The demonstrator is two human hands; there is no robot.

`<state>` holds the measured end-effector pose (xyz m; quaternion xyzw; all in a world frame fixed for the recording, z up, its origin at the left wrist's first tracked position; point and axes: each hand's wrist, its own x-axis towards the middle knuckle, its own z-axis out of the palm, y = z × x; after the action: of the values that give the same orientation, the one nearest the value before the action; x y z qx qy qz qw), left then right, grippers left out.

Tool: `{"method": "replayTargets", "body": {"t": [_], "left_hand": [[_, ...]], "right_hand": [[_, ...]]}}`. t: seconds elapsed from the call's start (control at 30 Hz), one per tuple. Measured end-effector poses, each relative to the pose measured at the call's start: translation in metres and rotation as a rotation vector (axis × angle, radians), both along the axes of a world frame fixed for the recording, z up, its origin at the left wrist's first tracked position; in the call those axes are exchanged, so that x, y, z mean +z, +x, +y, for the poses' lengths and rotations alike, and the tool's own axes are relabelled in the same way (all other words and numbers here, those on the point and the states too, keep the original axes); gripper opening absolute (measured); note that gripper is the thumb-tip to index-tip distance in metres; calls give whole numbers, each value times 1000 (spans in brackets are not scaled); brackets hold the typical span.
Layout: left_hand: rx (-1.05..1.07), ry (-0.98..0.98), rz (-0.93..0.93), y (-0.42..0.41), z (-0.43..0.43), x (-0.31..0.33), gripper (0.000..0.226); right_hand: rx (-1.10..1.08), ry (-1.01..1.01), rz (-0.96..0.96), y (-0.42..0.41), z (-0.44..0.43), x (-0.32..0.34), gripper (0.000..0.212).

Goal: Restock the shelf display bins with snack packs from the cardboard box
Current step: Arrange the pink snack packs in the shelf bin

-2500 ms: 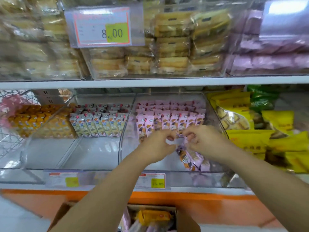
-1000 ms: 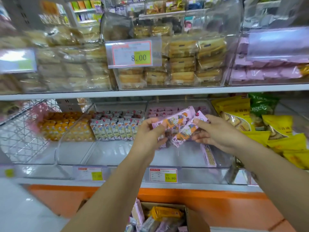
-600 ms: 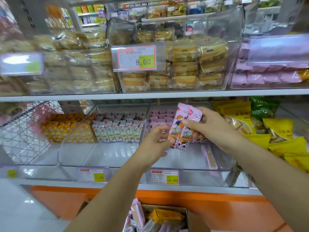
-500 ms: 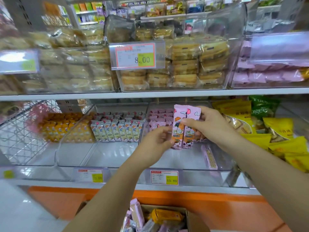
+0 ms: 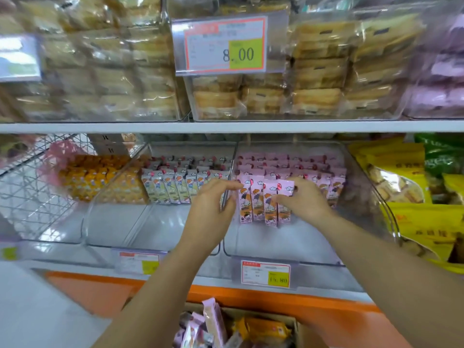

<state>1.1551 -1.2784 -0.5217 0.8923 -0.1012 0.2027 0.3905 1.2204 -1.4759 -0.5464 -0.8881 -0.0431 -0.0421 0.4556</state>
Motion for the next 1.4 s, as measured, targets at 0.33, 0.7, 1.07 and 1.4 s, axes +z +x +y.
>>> {"method": "replayTargets", "body": {"t": [0.33,0.7,1.07,1.4], "left_hand": [[-24,-19,14,4,0,-7,23],[-32,-21,5,2,-1,-4,26],[-180,61,-89,-1,-67,8,20],[-613,511,548,29,-154,-17,37]], "right_hand": [[-133,-163,-209,11,-7,-1,32],[-118,-179,-175,9,-11,8,39],[-84,-180,-267,-42,-63,53,24],[-11,-100,-346,-90,-128,43,16]]}}
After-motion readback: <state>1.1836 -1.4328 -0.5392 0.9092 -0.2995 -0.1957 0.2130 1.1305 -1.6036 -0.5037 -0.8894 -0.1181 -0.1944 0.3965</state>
